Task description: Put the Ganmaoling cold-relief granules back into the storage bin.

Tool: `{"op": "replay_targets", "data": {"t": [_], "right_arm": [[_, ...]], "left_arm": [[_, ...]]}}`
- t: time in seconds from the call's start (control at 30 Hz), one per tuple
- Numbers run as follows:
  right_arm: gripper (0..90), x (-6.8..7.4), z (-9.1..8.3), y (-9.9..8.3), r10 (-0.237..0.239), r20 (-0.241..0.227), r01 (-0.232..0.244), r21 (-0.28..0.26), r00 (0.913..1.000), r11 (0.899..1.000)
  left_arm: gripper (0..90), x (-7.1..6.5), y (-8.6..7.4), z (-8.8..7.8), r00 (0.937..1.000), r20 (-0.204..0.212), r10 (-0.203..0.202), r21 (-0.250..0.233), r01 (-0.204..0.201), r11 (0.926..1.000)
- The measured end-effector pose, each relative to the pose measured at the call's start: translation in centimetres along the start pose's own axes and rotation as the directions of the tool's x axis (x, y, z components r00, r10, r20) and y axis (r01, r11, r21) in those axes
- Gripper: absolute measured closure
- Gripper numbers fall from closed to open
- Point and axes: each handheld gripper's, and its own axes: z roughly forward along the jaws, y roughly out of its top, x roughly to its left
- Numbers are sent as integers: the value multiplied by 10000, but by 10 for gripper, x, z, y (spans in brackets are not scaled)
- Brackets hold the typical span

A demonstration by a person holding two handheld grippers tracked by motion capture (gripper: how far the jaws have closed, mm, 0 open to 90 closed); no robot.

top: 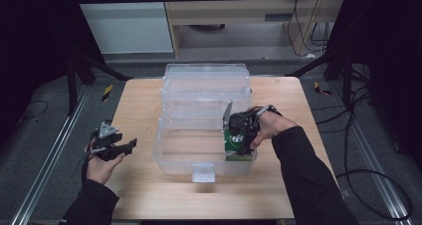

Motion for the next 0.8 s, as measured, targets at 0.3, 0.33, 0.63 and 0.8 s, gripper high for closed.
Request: {"op": "replay_targets", "data": {"t": [0.3, 0.33, 0.63, 0.8], "right_arm": [[180, 1, 10, -2, 68, -87, -66, 125, 9999, 9999], [180, 0, 12, -3, -17, -95, 18, 40, 10000, 10000], [175, 3, 21, -9, 92, -238, -96, -193, 9997, 9998], [171, 4, 22, -11, 80, -205, -86, -298, 9998, 9995]], "left_arm": [[361, 0, 0, 1, 10000, -1, -15, 3, 15, 10000], [362, 0, 0, 0, 10000, 1, 8, 0, -8, 10000], [361, 0, 0, 1, 10000, 3, 24, 6, -24, 10000], [360, -1, -1, 2, 10000, 32, 57, 70, -57, 10000]]}}
